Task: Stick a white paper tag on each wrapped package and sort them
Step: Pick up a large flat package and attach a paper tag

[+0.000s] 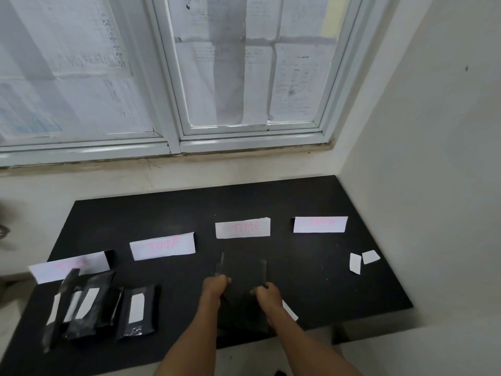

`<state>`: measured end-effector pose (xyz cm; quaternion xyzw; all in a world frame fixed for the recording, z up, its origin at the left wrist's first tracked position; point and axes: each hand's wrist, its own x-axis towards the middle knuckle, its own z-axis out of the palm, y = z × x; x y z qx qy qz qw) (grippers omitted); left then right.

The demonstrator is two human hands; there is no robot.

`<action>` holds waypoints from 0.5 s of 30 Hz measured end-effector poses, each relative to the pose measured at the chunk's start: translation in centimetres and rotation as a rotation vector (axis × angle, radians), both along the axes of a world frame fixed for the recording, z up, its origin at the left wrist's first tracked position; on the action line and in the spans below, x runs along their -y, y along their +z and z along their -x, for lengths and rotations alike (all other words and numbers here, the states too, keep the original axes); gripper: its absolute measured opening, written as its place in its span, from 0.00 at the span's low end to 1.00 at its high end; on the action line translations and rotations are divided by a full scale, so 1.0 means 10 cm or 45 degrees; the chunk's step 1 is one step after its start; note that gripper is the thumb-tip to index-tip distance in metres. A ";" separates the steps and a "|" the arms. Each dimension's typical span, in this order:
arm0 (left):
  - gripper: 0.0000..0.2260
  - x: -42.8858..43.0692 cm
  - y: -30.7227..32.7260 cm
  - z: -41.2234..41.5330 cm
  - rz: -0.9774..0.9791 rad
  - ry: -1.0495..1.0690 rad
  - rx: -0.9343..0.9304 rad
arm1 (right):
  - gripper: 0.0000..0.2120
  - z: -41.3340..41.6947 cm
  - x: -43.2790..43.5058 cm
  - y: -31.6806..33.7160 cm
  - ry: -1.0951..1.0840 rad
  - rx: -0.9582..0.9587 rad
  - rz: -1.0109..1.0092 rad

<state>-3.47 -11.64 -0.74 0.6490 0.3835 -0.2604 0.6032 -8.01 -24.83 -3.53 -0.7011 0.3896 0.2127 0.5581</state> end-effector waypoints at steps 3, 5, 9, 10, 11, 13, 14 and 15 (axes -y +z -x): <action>0.10 0.09 0.07 -0.05 -0.001 -0.045 0.048 | 0.18 -0.04 0.10 0.05 -0.060 0.094 0.001; 0.12 0.13 0.07 -0.09 0.015 -0.031 0.110 | 0.19 -0.06 0.21 0.10 -0.130 0.170 0.070; 0.11 0.21 0.05 -0.18 0.053 0.031 0.142 | 0.13 0.03 0.50 0.06 -0.238 0.215 0.313; 0.11 0.25 0.02 -0.21 0.070 0.045 0.153 | 0.12 0.08 0.57 0.03 -0.241 0.173 0.357; 0.11 0.31 0.01 -0.23 0.077 0.037 0.155 | 0.12 0.14 0.66 -0.01 -0.240 0.121 0.388; 0.11 0.40 -0.01 -0.27 0.084 0.007 0.144 | 0.14 0.26 0.78 -0.09 -0.208 0.022 0.431; 0.11 0.47 -0.04 -0.30 0.099 -0.005 0.136 | 0.14 0.30 0.84 -0.13 -0.186 -0.024 0.449; 0.11 0.54 -0.04 -0.31 0.116 -0.021 0.126 | 0.15 0.35 0.89 -0.18 -0.158 -0.068 0.459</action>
